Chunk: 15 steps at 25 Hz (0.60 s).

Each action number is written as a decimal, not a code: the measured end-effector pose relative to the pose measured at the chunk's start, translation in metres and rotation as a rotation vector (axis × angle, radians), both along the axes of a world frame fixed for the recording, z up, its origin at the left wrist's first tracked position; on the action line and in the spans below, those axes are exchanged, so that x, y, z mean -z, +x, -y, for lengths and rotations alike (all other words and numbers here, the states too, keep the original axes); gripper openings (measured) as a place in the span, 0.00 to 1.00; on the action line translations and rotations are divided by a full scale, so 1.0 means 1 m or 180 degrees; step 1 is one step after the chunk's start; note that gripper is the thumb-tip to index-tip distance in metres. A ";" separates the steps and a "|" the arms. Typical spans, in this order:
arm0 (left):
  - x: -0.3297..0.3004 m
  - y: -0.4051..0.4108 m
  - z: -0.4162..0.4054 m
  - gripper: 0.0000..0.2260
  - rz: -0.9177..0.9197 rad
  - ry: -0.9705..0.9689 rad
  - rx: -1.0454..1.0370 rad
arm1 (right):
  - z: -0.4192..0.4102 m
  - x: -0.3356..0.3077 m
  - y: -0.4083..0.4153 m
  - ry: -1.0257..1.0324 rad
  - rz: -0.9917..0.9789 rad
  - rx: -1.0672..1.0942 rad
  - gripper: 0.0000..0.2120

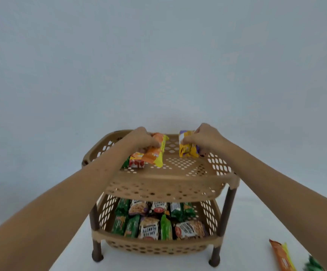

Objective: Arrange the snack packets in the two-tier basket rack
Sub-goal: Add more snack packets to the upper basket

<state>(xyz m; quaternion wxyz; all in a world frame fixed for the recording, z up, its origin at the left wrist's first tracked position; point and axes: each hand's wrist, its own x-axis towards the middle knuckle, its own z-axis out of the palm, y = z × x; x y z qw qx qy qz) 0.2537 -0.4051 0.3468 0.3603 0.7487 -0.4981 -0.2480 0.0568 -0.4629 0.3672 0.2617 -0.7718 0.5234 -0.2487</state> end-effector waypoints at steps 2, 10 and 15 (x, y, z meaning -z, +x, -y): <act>0.005 0.007 0.025 0.16 0.0214 0.0355 0.0092 | 0.021 0.005 0.023 0.0166 -0.0315 -0.0159 0.20; 0.036 0.006 0.074 0.13 0.1536 0.1347 0.0360 | 0.057 0.048 0.086 0.0340 -0.1364 -0.0437 0.18; 0.040 0.012 0.072 0.10 0.2602 0.1163 0.0425 | 0.063 0.059 0.091 0.0719 -0.1083 -0.0507 0.20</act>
